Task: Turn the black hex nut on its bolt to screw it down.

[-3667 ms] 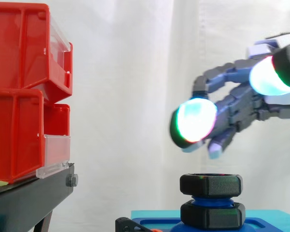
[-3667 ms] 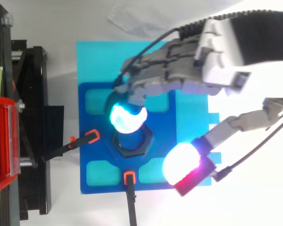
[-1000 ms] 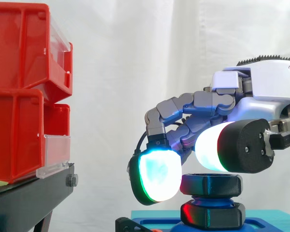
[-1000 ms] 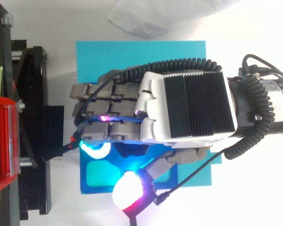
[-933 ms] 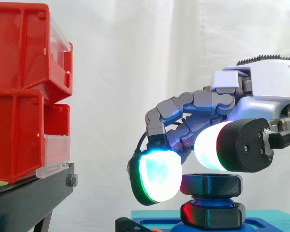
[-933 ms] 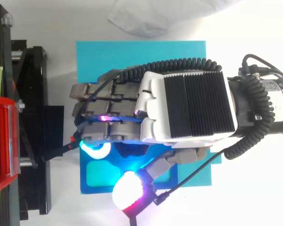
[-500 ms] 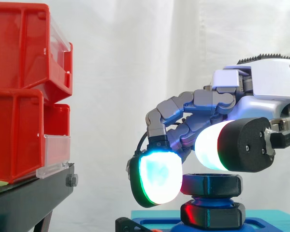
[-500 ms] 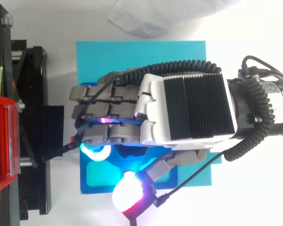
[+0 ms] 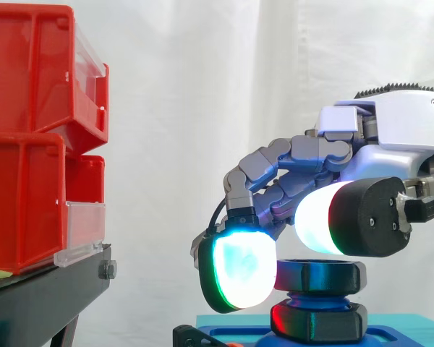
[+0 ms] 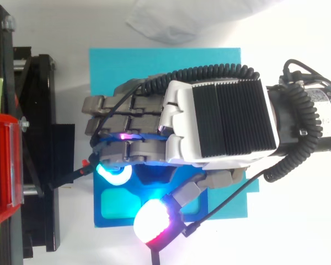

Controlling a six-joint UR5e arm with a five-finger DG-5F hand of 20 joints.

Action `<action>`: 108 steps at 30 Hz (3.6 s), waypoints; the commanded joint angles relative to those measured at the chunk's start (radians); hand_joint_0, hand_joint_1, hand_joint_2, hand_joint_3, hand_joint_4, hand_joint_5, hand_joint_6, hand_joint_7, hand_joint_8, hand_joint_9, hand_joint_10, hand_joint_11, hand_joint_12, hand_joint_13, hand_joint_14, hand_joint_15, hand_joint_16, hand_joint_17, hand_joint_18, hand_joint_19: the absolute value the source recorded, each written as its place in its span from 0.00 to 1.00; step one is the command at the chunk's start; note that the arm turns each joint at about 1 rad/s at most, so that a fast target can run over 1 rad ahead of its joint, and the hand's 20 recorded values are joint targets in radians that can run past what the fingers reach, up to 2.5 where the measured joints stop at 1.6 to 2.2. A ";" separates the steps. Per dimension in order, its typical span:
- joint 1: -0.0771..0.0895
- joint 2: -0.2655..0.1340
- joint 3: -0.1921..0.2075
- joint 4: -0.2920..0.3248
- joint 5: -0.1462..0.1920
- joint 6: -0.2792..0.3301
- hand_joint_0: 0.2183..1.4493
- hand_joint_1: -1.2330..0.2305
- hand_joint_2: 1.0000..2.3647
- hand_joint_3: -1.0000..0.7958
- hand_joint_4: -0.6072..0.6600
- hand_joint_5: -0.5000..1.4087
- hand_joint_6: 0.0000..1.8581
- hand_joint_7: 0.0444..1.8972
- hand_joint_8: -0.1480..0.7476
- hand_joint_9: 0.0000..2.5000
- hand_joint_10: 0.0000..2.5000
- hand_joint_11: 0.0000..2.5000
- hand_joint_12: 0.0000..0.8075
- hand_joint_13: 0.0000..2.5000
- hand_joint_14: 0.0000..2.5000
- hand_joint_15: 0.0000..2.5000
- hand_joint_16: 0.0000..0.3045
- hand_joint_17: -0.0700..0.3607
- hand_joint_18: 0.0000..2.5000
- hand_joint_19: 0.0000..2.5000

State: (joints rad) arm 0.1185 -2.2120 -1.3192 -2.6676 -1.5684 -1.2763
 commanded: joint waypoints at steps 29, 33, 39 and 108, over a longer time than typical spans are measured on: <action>-0.105 0.000 0.014 0.008 -0.133 0.002 0.21 0.60 0.00 0.28 0.68 0.18 0.43 0.51 0.50 0.22 0.00 0.13 0.45 0.19 0.00 0.03 0.20 0.48 0.22 0.16; -0.106 0.000 0.038 0.003 -0.139 0.000 0.21 0.61 0.00 0.28 0.68 0.18 0.42 0.51 0.50 0.21 0.00 0.12 0.45 0.19 0.00 0.03 0.20 0.48 0.22 0.16; -0.091 0.000 0.072 0.006 -0.140 -0.006 0.21 0.61 0.00 0.28 0.68 0.19 0.39 0.53 0.50 0.21 0.00 0.12 0.45 0.19 0.00 0.03 0.20 0.47 0.22 0.17; -0.030 -0.034 0.071 -0.015 -0.130 -0.049 0.22 0.58 0.00 0.28 0.68 0.19 0.42 0.53 0.49 0.23 0.00 0.12 0.45 0.20 0.00 0.03 0.19 0.47 0.22 0.17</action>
State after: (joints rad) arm 0.0937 -2.2454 -1.2487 -2.6827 -1.6980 -1.3253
